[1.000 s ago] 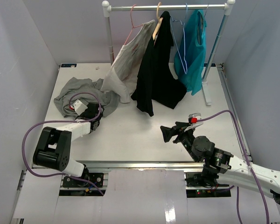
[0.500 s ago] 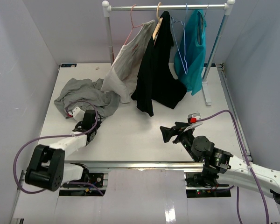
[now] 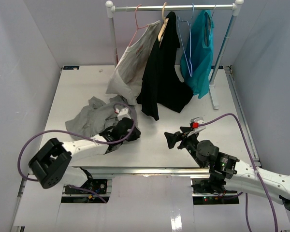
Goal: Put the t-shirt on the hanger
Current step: Move the T-shirt to the center of the board.
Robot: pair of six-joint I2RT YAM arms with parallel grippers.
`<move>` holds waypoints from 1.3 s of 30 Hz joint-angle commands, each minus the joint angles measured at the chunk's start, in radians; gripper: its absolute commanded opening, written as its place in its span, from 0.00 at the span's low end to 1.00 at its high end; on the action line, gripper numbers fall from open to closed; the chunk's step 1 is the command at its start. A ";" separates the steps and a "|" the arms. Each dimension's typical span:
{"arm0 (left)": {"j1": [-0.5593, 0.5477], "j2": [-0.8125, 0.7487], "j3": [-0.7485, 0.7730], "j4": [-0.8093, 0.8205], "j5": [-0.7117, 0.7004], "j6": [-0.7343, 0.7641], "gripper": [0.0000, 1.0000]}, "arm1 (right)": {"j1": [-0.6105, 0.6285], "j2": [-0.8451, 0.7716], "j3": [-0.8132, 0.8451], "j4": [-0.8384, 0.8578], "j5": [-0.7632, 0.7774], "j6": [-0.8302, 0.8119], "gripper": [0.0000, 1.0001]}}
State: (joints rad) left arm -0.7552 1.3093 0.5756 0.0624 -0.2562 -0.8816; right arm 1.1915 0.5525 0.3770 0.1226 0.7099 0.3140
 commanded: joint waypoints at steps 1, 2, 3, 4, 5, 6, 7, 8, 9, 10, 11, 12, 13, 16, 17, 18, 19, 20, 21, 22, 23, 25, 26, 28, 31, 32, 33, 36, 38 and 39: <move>-0.174 0.095 0.108 0.038 0.083 0.082 0.00 | 0.003 0.006 0.042 0.038 0.009 -0.013 0.90; -0.203 0.117 0.133 0.031 0.087 0.096 0.00 | 0.003 0.007 0.042 0.038 0.010 -0.013 0.90; -0.235 0.133 0.156 0.016 0.070 0.108 0.00 | 0.003 0.007 0.042 0.039 0.011 -0.013 0.90; -0.261 0.143 0.174 0.004 0.055 0.117 0.00 | 0.003 0.007 0.042 0.039 0.011 -0.013 0.90; -0.283 0.149 0.187 -0.007 0.040 0.123 0.00 | 0.003 0.007 0.042 0.039 0.011 -0.013 0.90; -0.299 0.155 0.194 -0.003 0.040 0.131 0.00 | 0.003 0.005 0.042 0.039 0.011 -0.012 0.90; -0.313 0.161 0.200 0.004 0.046 0.141 0.00 | 0.003 0.003 0.042 0.040 0.011 -0.010 0.90; -0.325 0.165 0.204 0.018 0.076 0.156 0.00 | 0.003 0.001 0.042 0.040 0.010 -0.010 0.90; -0.331 0.174 0.207 0.044 0.099 0.183 0.07 | 0.003 0.000 0.041 0.040 0.011 -0.010 0.90; -0.336 0.180 0.213 0.056 0.131 0.200 0.21 | 0.003 -0.002 0.040 0.041 0.011 -0.010 0.90; -0.341 0.184 0.221 0.059 0.164 0.212 0.38 | 0.003 -0.003 0.040 0.041 0.011 -0.009 0.90; -0.346 0.178 0.225 0.049 0.165 0.217 0.55 | 0.003 -0.005 0.039 0.040 0.011 -0.009 0.90; -0.348 0.165 0.227 0.021 0.144 0.215 0.63 | 0.003 -0.005 0.038 0.040 0.011 -0.009 0.90; -0.345 0.112 0.237 -0.118 -0.006 0.187 0.71 | 0.003 -0.011 0.034 0.040 0.011 -0.004 0.90; -0.336 0.088 0.242 -0.157 -0.055 0.177 0.71 | 0.003 -0.012 0.034 0.041 0.012 -0.001 0.90; -0.326 0.066 0.244 -0.197 -0.099 0.164 0.71 | 0.003 -0.013 0.034 0.041 0.013 0.002 0.90; -0.309 0.048 0.242 -0.242 -0.122 0.145 0.70 | 0.003 -0.013 0.033 0.041 0.013 0.004 0.90; -0.292 0.031 0.239 -0.286 -0.145 0.125 0.69 | 0.003 -0.013 0.033 0.041 0.014 0.005 0.90; -0.271 0.013 0.232 -0.307 -0.173 0.109 0.68 | 0.003 -0.012 0.033 0.041 0.017 0.006 0.90; -0.250 -0.004 0.222 -0.323 -0.201 0.093 0.67 | 0.003 -0.011 0.033 0.041 0.020 0.006 0.90; -0.229 -0.032 0.208 -0.349 -0.250 0.071 0.65 | 0.003 -0.010 0.033 0.041 0.023 0.007 0.90; -0.216 -0.080 0.194 -0.450 -0.386 0.003 0.64 | 0.003 -0.006 0.033 0.041 0.023 0.007 0.90; -0.212 -0.092 0.191 -0.482 -0.448 -0.021 0.64 | 0.003 -0.003 0.033 0.041 0.022 0.007 0.90; -0.195 -0.097 0.186 -0.514 -0.495 -0.030 0.64 | 0.003 0.002 0.035 0.041 0.017 0.005 0.90; -0.141 -0.082 0.180 -0.559 -0.498 -0.052 0.66 | 0.003 0.009 0.037 0.042 0.014 0.005 0.90; -0.126 -0.072 0.172 -0.559 -0.491 -0.056 0.66 | 0.003 0.010 0.038 0.043 0.014 0.005 0.90; -0.111 -0.058 0.159 -0.553 -0.480 -0.057 0.66 | 0.003 0.008 0.038 0.042 0.013 0.004 0.90; -0.081 -0.017 0.141 -0.527 -0.449 -0.044 0.67 | 0.003 -0.001 0.036 0.041 0.010 0.004 0.90; -0.061 0.035 0.138 -0.516 -0.434 -0.034 0.66 | 0.003 -0.005 0.034 0.041 0.010 0.004 0.90; -0.056 0.050 0.139 -0.513 -0.425 -0.023 0.65 | 0.003 -0.006 0.034 0.041 0.011 0.002 0.90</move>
State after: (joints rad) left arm -0.8369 1.2950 0.7276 -0.4424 -0.6914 -0.9107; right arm 1.1915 0.5594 0.3779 0.1226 0.7063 0.3111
